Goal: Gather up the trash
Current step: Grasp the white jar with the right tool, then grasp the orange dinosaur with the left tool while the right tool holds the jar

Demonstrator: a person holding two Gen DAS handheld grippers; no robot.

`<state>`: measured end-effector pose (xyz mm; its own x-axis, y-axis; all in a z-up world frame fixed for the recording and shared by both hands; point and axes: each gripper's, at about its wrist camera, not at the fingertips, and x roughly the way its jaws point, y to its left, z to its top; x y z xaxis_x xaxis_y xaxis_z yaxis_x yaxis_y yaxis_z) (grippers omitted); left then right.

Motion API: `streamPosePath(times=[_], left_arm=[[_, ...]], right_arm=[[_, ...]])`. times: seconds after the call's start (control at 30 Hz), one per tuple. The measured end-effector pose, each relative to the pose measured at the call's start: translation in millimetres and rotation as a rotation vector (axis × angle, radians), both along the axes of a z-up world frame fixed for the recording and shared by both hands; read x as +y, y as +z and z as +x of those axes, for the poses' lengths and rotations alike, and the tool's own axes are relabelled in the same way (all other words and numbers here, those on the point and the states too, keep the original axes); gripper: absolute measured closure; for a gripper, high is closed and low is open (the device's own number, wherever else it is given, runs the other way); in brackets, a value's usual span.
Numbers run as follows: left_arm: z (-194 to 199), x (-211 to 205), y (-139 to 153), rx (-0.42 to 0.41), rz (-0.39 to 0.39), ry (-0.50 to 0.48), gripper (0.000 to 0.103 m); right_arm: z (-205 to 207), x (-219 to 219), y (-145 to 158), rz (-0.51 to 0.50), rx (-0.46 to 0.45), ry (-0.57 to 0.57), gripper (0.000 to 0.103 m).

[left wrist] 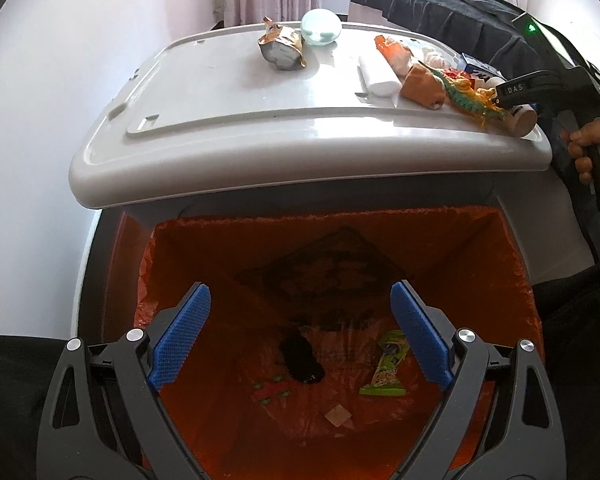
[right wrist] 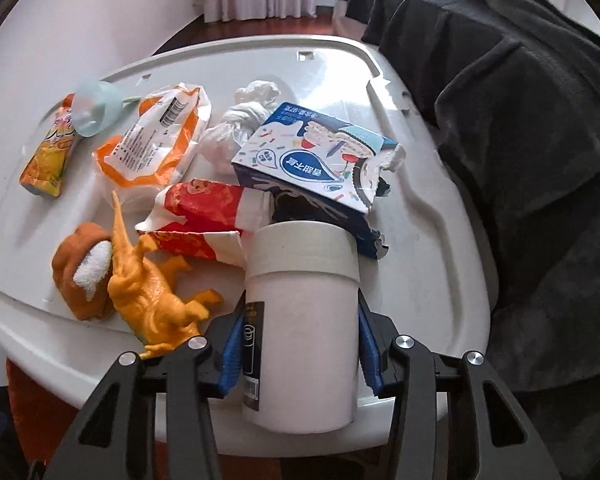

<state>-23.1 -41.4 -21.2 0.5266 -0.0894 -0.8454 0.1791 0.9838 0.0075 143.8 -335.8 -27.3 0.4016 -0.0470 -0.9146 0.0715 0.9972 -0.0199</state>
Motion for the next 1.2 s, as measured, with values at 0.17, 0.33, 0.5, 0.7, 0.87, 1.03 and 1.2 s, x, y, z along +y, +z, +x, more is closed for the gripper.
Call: streamPosePath(times=[0.17, 0.33, 0.5, 0.7, 0.87, 1.03, 1.2], left_arm=[[-2, -4, -2, 0.006, 0.020, -0.003, 0.014], [-7, -8, 4, -0.016, 0.051, -0.014, 0.014], [-3, -9, 21, -0.047, 0.045, -0.022, 0.014], [46, -40, 56, -0.101, -0.086, -0.087, 0.014], [92, -75, 60, -0.106, -0.243, -0.180, 0.014], [126, -90, 36, -0.040, -0.341, -0.212, 0.014], [152, -85, 17, 0.006, -0.394, -0.189, 0.014]], right_arm=[[-2, 28, 3, 0.100, 0.000, 0.045, 0.057], [8, 60, 12, 0.290, 0.008, 0.102, 0.057], [-3, 35, 29, 0.224, -0.039, 0.013, 0.057], [-62, -3, 71, 0.342, -0.193, -0.072, 0.057], [-90, -17, 81, 0.357, -0.253, -0.114, 0.057], [-93, -25, 84, 0.342, -0.282, -0.111, 0.057], [-94, -31, 91, 0.385, -0.306, -0.100, 0.057]])
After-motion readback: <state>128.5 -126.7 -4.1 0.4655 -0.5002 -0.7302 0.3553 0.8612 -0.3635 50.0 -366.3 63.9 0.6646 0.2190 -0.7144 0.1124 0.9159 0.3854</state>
